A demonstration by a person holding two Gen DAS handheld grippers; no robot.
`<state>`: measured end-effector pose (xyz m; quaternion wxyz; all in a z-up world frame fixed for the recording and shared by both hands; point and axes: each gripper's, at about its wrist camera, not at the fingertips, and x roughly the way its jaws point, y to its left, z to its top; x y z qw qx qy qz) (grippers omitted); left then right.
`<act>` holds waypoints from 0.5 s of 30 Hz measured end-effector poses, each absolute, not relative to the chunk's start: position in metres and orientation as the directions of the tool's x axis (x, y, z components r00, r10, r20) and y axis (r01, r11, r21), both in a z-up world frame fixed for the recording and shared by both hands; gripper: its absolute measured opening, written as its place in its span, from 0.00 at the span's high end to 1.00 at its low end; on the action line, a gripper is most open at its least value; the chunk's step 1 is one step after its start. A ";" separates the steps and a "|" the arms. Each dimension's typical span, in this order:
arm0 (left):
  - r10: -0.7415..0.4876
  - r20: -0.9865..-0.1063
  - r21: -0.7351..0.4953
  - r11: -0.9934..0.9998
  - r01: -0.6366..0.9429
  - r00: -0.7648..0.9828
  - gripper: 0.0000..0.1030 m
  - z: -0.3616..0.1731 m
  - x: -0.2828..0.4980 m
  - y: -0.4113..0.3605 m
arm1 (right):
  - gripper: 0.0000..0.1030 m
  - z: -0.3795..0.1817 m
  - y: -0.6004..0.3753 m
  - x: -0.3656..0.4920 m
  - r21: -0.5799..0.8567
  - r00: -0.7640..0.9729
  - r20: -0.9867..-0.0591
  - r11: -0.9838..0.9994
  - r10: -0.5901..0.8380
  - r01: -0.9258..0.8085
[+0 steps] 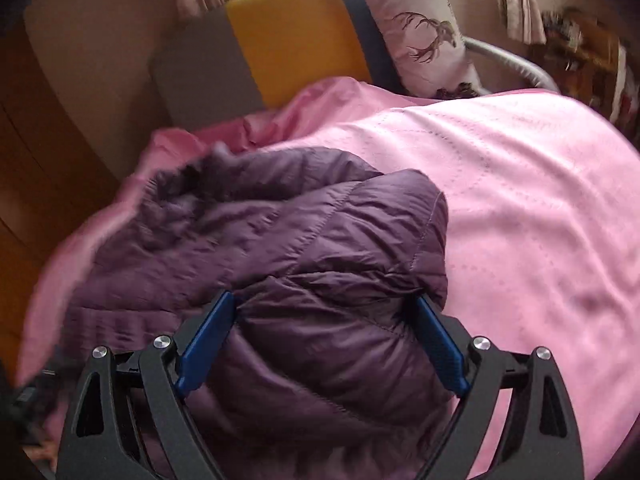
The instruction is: Fold large clothes
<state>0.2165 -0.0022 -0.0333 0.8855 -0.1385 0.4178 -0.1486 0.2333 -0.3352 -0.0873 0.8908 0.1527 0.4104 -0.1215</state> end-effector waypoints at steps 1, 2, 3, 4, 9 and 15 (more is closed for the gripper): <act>-0.379 -0.695 -0.369 0.917 0.148 0.611 0.96 -0.033 0.216 -0.001 | 0.14 -0.103 -0.334 0.247 0.086 0.569 -0.805 0.917 -0.167 0.390; -0.382 -0.693 -0.374 0.916 0.147 0.611 0.96 -0.033 0.217 0.000 | 0.13 -0.118 -0.338 0.254 0.060 0.529 -0.826 0.902 -0.196 0.428; -0.395 -0.689 -0.386 0.910 0.153 0.607 0.96 -0.031 0.221 -0.001 | 0.11 -0.126 -0.340 0.257 0.060 0.525 -0.823 0.886 -0.217 0.460; -0.402 -0.685 -0.381 0.909 0.171 0.608 0.96 -0.029 0.226 -0.007 | 0.11 -0.129 -0.340 0.257 0.049 0.525 -0.817 0.879 -0.238 0.474; -0.337 -0.737 -0.258 0.941 0.217 0.585 0.96 -0.039 0.246 -0.043 | 0.10 -0.136 -0.339 0.254 0.057 0.548 -0.801 0.881 -0.241 0.470; -0.248 -0.717 -0.250 0.964 0.092 0.652 0.61 -0.028 0.237 -0.022 | 0.08 -0.108 -0.338 0.235 0.045 0.559 -0.795 0.896 -0.235 0.441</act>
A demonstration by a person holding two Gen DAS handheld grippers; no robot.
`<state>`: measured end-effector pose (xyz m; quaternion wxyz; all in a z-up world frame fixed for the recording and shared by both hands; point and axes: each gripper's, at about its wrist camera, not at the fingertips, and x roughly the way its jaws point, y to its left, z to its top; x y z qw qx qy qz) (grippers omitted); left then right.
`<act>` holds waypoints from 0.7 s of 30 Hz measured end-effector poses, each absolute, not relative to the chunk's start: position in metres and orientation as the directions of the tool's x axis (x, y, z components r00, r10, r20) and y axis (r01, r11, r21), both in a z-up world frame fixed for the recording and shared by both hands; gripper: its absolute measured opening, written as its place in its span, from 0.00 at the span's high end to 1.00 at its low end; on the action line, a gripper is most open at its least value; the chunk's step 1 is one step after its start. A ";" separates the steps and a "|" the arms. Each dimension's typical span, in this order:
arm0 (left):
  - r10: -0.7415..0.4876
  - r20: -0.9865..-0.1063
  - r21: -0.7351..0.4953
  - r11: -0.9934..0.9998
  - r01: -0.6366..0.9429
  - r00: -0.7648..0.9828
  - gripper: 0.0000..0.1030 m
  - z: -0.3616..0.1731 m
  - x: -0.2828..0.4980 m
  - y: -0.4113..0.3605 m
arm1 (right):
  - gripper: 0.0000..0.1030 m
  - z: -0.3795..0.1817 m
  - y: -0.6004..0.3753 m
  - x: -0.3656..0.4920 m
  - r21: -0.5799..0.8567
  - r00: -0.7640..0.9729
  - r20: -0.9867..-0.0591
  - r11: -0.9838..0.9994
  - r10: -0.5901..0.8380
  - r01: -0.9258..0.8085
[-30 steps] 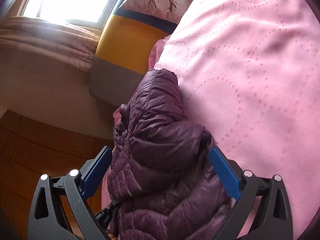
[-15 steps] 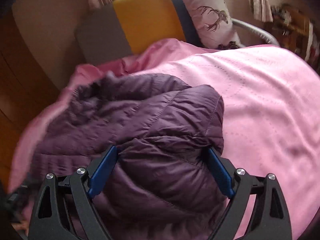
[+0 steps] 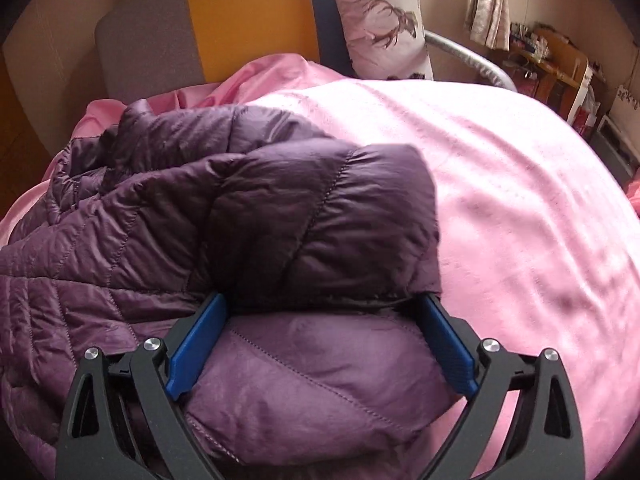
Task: Fold large clothes
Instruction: 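Release the left tool and smooth the folded jacket with both tools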
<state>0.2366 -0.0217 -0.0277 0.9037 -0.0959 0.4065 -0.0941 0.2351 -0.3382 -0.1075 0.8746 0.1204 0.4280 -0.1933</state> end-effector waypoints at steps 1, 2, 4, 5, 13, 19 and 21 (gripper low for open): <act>-0.242 -0.683 -0.252 0.964 0.089 0.689 0.46 -0.019 0.229 -0.017 | 0.06 -0.098 -0.335 0.228 0.034 0.578 -0.774 0.895 -0.257 0.444; -0.256 -0.654 -0.266 0.959 0.100 0.712 0.45 -0.013 0.225 -0.014 | 0.06 -0.090 -0.331 0.222 0.029 0.601 -0.751 0.895 -0.275 0.445; -0.296 -0.622 -0.278 0.949 0.148 0.725 0.45 -0.002 0.221 -0.016 | 0.05 -0.076 -0.323 0.217 0.049 0.646 -0.717 0.906 -0.262 0.421; -0.305 -0.610 -0.272 0.947 0.168 0.732 0.45 0.002 0.220 -0.021 | 0.05 -0.071 -0.318 0.219 0.070 0.666 -0.711 0.919 -0.226 0.387; -0.384 -0.688 -0.246 0.922 0.300 0.616 0.45 -0.029 0.269 -0.082 | 0.02 -0.095 -0.287 0.276 -0.026 0.640 -0.743 0.965 -0.194 0.262; -0.387 -0.736 -0.285 0.921 0.265 0.555 0.45 -0.078 0.291 -0.079 | 0.02 -0.131 -0.291 0.300 0.002 0.611 -0.776 0.967 -0.158 0.253; -0.390 -0.728 -0.289 0.920 0.265 0.564 0.45 -0.080 0.289 -0.079 | 0.02 -0.134 -0.292 0.302 -0.005 0.607 -0.778 0.967 -0.163 0.254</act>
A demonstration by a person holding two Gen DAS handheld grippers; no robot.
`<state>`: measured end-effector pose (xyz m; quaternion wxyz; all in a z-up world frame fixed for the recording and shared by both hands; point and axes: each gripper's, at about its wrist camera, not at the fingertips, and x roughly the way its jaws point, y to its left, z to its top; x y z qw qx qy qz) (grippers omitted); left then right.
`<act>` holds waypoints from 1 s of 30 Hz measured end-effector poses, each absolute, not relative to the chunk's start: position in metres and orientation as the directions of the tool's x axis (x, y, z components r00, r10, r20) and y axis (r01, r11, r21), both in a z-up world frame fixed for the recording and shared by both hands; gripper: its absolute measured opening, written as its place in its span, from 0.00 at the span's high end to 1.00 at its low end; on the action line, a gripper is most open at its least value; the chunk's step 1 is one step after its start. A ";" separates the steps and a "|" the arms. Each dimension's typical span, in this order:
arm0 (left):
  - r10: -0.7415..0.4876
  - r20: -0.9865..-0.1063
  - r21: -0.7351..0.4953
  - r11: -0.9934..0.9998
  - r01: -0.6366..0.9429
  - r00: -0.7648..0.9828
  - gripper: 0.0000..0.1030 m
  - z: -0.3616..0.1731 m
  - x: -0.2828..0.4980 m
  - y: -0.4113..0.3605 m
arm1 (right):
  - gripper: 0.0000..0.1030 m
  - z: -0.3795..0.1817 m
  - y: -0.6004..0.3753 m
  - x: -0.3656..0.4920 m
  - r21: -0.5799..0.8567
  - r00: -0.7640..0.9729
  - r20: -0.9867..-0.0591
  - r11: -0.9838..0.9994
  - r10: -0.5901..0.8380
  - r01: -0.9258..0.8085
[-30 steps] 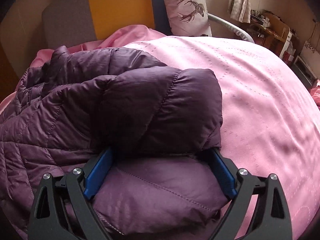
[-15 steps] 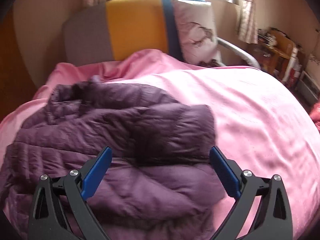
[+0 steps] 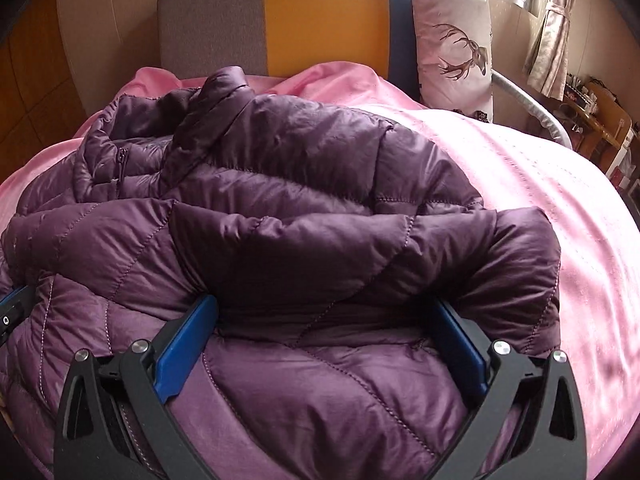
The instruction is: Fold large clothes
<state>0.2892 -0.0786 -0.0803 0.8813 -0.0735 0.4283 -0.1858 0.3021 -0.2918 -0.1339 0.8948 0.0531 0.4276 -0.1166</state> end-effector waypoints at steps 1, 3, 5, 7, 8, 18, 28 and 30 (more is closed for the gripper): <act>-0.393 -0.726 -0.292 0.919 0.264 0.565 0.45 -0.082 0.290 -0.079 | 0.02 -0.134 -0.292 0.302 -0.004 0.608 -0.777 0.967 -0.163 0.254; -0.395 -0.725 -0.297 0.918 0.262 0.564 0.45 -0.082 0.289 -0.078 | 0.02 -0.134 -0.293 0.301 0.003 0.608 -0.778 0.967 -0.157 0.253; -0.399 -0.728 -0.305 0.917 0.257 0.557 0.45 -0.078 0.290 -0.077 | 0.02 -0.130 -0.292 0.301 -0.005 0.597 -0.786 0.968 -0.158 0.250; -0.403 -0.728 -0.335 0.915 0.225 0.555 0.45 -0.067 0.282 -0.067 | 0.02 -0.118 -0.289 0.295 -0.026 0.572 -0.803 0.968 -0.169 0.249; -0.402 -0.724 -0.352 0.914 0.201 0.561 0.42 -0.061 0.276 -0.061 | 0.02 -0.109 -0.288 0.291 -0.023 0.568 -0.805 0.966 -0.170 0.256; -0.345 -0.632 -0.574 0.810 -0.120 0.694 0.29 -0.048 0.167 0.084 | 0.02 -0.085 -0.198 0.182 0.104 0.623 -0.777 0.994 0.090 -0.014; -0.145 -0.615 -0.713 0.523 -0.467 0.775 0.29 -0.084 0.080 0.272 | 0.02 -0.127 -0.171 0.163 0.076 0.575 -0.813 0.996 0.089 -0.046; -0.089 -0.599 -0.738 0.447 -0.505 0.796 0.29 -0.087 0.074 0.301 | 0.02 -0.127 -0.173 0.161 0.087 0.580 -0.808 0.995 0.100 -0.050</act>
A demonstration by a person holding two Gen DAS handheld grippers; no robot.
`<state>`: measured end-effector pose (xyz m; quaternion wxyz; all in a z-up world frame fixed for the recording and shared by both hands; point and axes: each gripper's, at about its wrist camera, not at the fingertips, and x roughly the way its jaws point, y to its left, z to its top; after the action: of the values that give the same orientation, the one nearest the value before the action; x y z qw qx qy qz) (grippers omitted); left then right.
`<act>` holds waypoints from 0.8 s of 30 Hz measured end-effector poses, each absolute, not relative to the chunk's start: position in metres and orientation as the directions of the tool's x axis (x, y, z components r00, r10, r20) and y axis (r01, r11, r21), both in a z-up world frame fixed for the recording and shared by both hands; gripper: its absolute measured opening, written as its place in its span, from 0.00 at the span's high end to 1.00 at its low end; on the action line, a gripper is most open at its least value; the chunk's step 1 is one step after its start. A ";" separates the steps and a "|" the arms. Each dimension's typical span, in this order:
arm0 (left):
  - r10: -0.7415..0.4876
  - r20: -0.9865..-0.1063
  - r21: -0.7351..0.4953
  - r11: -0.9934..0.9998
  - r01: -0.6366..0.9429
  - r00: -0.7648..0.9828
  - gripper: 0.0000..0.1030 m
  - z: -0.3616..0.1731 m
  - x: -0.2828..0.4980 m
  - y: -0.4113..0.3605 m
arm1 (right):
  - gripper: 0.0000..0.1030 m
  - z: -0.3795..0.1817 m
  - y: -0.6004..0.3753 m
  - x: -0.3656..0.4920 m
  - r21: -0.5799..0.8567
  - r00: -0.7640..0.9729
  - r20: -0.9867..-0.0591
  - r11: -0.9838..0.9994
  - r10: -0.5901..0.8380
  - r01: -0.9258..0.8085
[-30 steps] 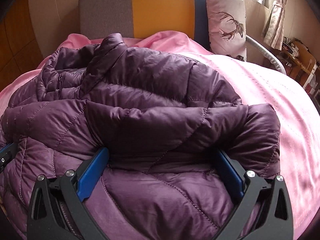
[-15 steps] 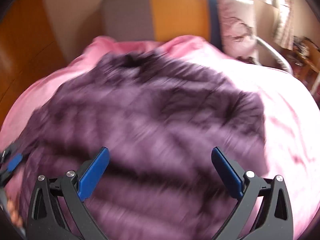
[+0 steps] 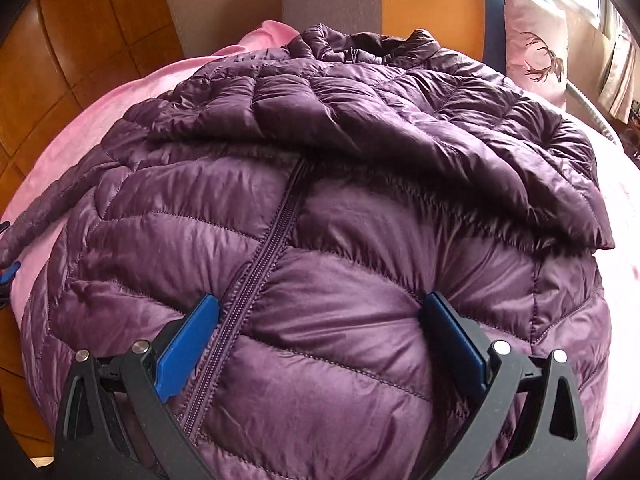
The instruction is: Fold large clothes
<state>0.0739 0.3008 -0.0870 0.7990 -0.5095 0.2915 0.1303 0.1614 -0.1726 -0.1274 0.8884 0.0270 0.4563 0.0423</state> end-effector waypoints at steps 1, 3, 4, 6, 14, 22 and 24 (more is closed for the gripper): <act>-0.069 -0.589 -0.753 0.409 -0.515 0.805 0.29 -0.088 0.072 0.313 | 0.02 -0.128 -0.171 0.159 0.081 0.585 -0.805 0.995 0.097 -0.053; -0.029 -0.587 -0.769 0.333 -0.546 0.809 0.31 -0.092 0.070 0.333 | 0.02 -0.128 -0.170 0.157 0.069 0.595 -0.799 0.996 0.089 -0.056; -0.023 -0.586 -0.781 0.282 -0.557 0.810 0.37 -0.095 0.070 0.344 | 0.02 -0.129 -0.169 0.156 0.066 0.596 -0.799 0.996 0.086 -0.056; -0.027 -0.605 -0.777 0.237 -0.583 0.796 0.60 -0.098 0.075 0.356 | 0.02 -0.129 -0.169 0.157 0.064 0.599 -0.796 0.996 0.084 -0.054; -0.117 -0.423 -0.733 0.628 -0.263 0.899 0.85 -0.004 0.107 0.297 | 0.02 -0.129 -0.169 0.157 0.068 0.604 -0.792 0.996 0.085 -0.052; -0.526 -0.357 -0.560 0.782 0.274 0.772 0.85 0.049 0.155 0.105 | 0.02 -0.128 -0.174 0.156 0.105 0.611 -0.782 0.993 0.119 -0.058; -0.572 -0.419 -0.497 0.794 0.349 0.705 0.85 0.038 0.163 0.057 | 0.02 -0.128 -0.176 0.155 0.118 0.613 -0.779 0.991 0.131 -0.061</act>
<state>0.1630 0.0570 0.0383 0.9026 -0.1943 0.2870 -0.2552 0.1551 -0.1759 -0.1277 0.8972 0.0399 0.4365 0.0534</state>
